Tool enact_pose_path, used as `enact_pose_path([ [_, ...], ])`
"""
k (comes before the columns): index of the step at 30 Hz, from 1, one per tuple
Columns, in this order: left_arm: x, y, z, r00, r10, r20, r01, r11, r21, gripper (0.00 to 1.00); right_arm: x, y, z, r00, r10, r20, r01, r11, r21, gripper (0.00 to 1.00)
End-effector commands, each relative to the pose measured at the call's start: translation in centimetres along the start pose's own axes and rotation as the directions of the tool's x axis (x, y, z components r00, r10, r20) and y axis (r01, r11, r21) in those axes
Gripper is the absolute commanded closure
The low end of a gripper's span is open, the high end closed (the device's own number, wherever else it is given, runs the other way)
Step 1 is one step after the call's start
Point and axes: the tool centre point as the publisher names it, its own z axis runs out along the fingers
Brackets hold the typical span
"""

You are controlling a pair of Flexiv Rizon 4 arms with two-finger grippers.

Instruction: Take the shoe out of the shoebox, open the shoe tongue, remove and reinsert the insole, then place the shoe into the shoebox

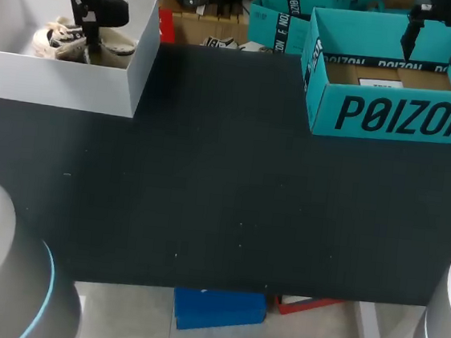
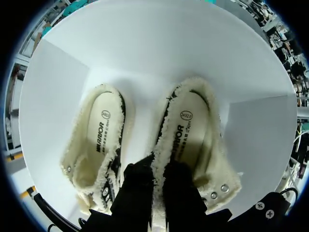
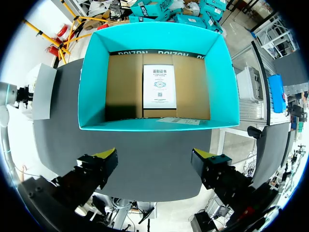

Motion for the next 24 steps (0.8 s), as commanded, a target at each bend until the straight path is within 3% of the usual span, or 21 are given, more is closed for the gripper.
enact_pose_path([
  [1,1.8,-0.2,-2.9,0.999,0.007,0.037,-0.006,1.000,-0.019,1.00,0.0,0.0,0.0,1.000,0.000,0.000,0.000,1.000,0.001,0.00],
  [24,2.4,-1.6,-18.5,0.981,0.017,0.193,-0.004,0.998,-0.065,1.00,0.0,0.0,0.0,1.000,0.000,0.000,0.000,1.000,0.001,0.00],
])
